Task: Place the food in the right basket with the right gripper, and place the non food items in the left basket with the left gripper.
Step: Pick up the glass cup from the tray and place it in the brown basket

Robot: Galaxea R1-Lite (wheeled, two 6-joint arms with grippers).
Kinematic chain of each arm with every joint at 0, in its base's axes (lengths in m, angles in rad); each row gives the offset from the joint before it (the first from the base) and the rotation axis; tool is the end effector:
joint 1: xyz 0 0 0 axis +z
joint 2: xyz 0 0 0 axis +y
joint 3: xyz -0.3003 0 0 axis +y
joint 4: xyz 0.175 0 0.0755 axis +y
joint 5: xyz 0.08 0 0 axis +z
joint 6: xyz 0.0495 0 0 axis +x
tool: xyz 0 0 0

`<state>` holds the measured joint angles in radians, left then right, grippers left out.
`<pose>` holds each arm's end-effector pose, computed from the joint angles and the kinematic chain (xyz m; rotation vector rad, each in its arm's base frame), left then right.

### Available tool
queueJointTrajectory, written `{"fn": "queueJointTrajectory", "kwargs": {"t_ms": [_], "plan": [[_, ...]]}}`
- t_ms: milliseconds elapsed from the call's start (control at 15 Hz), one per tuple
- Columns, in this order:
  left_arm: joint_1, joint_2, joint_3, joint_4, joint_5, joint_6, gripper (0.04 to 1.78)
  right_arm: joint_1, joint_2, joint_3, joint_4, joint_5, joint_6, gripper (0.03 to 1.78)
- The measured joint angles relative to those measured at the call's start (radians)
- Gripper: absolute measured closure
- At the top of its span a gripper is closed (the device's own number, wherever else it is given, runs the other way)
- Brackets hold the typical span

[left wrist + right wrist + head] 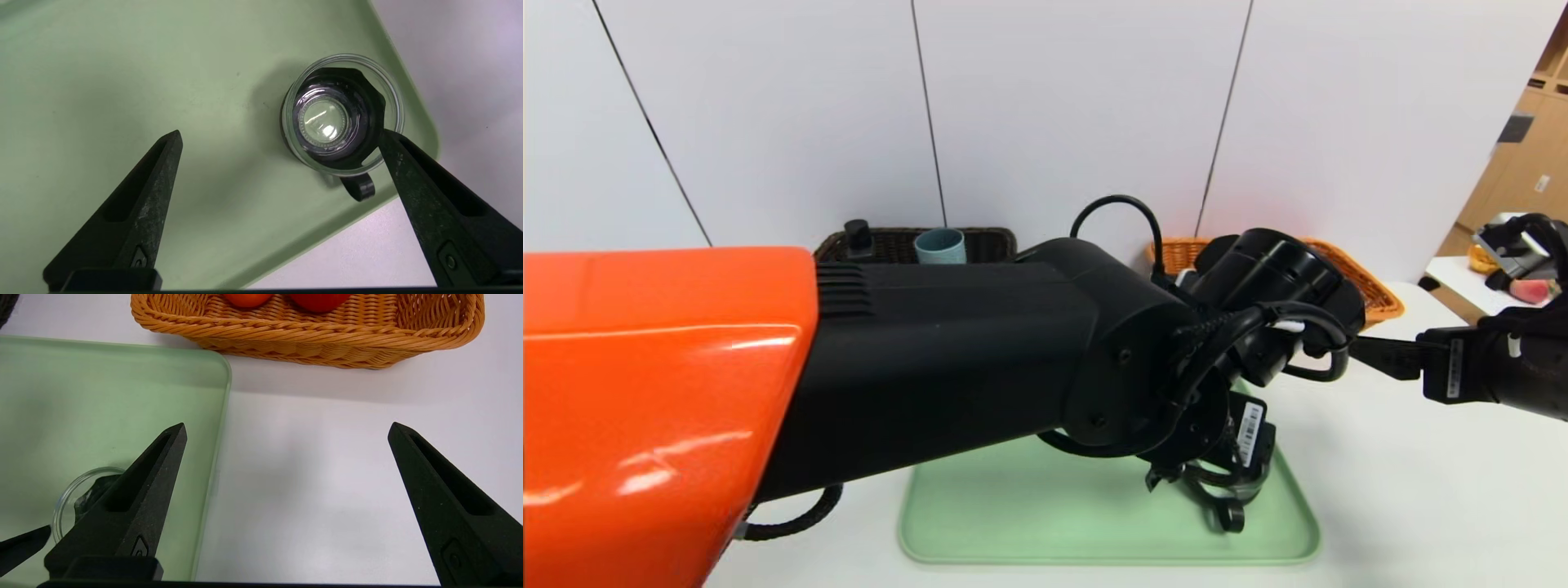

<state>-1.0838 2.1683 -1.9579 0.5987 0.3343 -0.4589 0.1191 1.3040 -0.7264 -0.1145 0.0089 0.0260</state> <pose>0.2218 -0.3842 0.1938 0.1141 0.7627 -0.5391 0.2229 0.0271 0.1995 0.0000 0.4643 0.1197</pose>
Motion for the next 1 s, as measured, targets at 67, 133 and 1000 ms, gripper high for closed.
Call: {"fn": "queueJointTrajectory", "kwargs": {"t_ms": [67, 133, 1000], "plan": [[0.001, 0.010, -0.001, -0.011, -0.003, 0.001, 0.13, 0.000, -0.010, 0.013, 0.001, 0.000, 0.000, 0.11], [0.001, 0.023, -0.001, -0.022, -0.011, 0.005, 0.13, 0.000, -0.018, 0.024, -0.003, 0.000, 0.000, 0.11], [0.035, 0.115, -0.004, -0.067, -0.044, 0.087, 0.13, 0.001, -0.049, 0.071, -0.006, 0.002, -0.001, 0.11]]}}
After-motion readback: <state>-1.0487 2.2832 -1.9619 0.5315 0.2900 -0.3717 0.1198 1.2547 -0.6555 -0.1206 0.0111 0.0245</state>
